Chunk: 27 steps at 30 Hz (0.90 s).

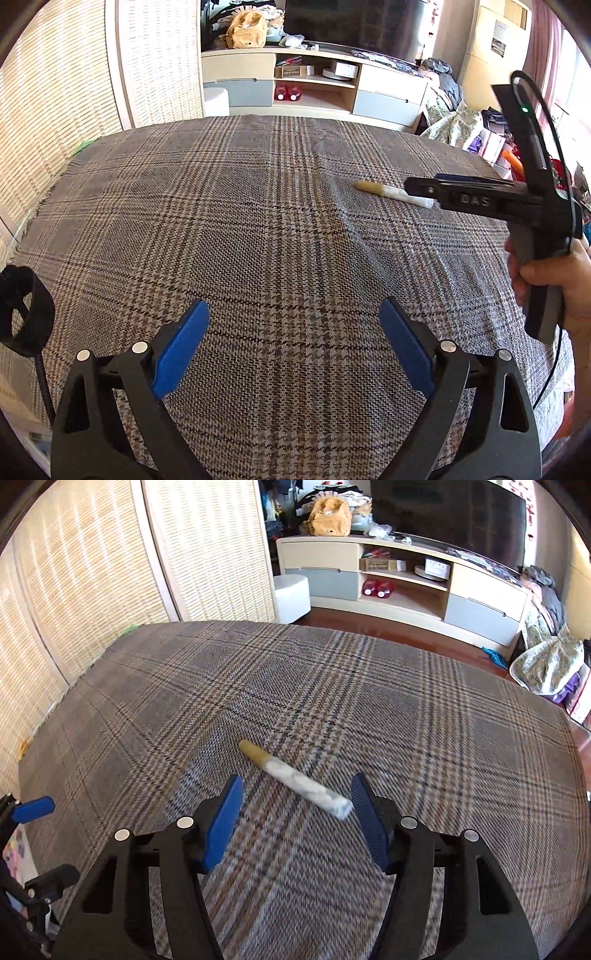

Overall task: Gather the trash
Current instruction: 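Close the right tool on the white-and-yellow cigarette-like tube, then carry the tube with the right tool over the bin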

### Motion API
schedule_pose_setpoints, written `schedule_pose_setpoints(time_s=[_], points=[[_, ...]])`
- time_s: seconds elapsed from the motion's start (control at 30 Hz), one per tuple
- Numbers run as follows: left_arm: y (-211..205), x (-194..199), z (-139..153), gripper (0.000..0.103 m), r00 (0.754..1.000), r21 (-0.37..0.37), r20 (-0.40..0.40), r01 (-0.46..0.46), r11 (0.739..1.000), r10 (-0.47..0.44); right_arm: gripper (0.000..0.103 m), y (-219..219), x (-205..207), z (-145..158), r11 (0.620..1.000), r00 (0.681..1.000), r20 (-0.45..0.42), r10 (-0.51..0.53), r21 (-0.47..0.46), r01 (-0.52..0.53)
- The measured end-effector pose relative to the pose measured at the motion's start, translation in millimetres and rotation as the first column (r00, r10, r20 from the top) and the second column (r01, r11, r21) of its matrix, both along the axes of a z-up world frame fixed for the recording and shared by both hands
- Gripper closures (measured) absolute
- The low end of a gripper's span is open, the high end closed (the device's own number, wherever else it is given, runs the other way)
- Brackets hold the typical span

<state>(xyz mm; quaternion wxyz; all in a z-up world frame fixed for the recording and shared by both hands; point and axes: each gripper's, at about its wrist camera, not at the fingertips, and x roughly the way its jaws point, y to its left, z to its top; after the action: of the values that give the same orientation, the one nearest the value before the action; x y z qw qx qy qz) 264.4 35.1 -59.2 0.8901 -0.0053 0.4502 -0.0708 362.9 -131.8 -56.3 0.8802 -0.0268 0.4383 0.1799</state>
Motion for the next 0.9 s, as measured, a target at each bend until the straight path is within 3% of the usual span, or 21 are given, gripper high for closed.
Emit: schedule_pose_setpoints(time_s=[0.17, 0.37, 0.53, 0.6, 0.9], points=[[3, 2, -4, 0.015, 1.0, 0.004, -0.005, 0.008, 1.0, -0.008, 0.042, 4, 15, -13, 1.0, 0.999, -0.029, 0.016, 0.009, -0.016], [0, 8, -4, 0.015, 1.0, -0.003, 0.0, 0.018, 1.0, -0.018, 0.055, 11, 14, -22, 0.999, 0.999, -0.03, 0.04, -0.031, -0.041], [-5, 3, -4, 0.015, 0.999, 0.011, 0.0, 0.032, 0.999, -0.032, 0.084, 14, 4, -22, 0.996, 0.999, -0.021, 0.048, -0.074, -0.049], [-8, -3, -4, 0.015, 0.999, 0.017, 0.0, 0.036, 0.999, -0.036, 0.088, 15, -2, -19, 0.994, 0.998, -0.042, 0.049, -0.092, -0.053], [-10, -54, 1, 0.015, 0.999, 0.046, -0.007, 0.049, 0.998, -0.049, 0.089, 14, -79, -14, 0.995, 0.986, -0.139, 0.092, -0.032, -0.097]])
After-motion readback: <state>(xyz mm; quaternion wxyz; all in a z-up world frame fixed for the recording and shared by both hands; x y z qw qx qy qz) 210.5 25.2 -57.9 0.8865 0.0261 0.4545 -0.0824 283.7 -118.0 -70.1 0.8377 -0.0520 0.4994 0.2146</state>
